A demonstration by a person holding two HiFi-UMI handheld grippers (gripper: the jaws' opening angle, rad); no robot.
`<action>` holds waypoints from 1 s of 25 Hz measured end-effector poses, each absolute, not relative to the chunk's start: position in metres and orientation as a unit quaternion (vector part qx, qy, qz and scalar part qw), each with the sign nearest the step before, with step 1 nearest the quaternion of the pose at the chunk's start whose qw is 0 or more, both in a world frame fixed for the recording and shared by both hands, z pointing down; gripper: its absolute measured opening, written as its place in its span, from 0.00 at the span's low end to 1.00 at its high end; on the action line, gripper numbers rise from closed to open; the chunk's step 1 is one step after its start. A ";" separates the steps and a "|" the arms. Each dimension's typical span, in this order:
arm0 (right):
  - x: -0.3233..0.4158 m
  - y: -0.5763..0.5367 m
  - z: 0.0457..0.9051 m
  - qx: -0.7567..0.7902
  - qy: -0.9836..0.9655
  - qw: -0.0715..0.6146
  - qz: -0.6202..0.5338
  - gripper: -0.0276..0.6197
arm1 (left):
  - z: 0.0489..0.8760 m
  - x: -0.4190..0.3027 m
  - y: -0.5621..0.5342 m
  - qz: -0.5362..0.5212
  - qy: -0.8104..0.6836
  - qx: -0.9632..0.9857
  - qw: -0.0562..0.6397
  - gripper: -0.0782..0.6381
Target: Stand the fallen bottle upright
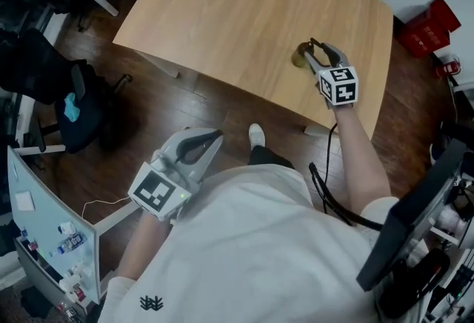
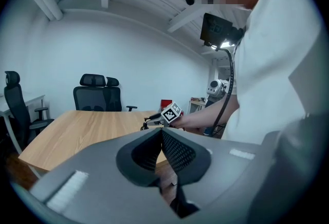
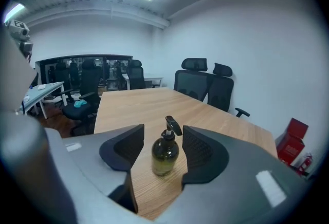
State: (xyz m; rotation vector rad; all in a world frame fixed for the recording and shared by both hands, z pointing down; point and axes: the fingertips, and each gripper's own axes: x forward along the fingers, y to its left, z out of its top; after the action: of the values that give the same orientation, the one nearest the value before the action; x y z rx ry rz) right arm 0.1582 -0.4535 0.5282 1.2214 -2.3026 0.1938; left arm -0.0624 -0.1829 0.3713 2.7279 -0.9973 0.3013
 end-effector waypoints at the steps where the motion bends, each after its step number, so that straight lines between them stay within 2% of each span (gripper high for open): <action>1: 0.162 -0.442 0.519 0.464 -0.845 0.256 0.069 0.41 | 0.371 -0.069 -0.173 0.099 -0.337 0.930 0.107 0.11; 7: 0.155 -0.310 0.467 0.508 -0.829 0.219 0.079 0.41 | 0.386 -0.104 -0.112 0.096 -0.293 0.947 0.094 0.11; 12: 0.130 -0.177 0.450 0.501 -0.832 0.196 0.136 0.43 | 0.387 -0.108 -0.064 0.105 -0.248 0.959 0.087 0.11; 20: 0.116 -0.054 0.427 0.486 -0.844 0.156 0.165 0.43 | 0.384 -0.089 -0.003 0.103 -0.224 0.966 0.076 0.11; 25: 0.134 0.017 0.402 0.467 -0.863 0.114 0.157 0.43 | 0.374 -0.057 0.042 0.097 -0.236 0.965 0.056 0.11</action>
State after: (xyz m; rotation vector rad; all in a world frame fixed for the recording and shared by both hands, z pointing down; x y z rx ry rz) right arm 0.1337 0.0167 0.4024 1.3688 -2.5303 0.4618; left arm -0.0571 0.0424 0.3739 2.9300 -0.7153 0.2941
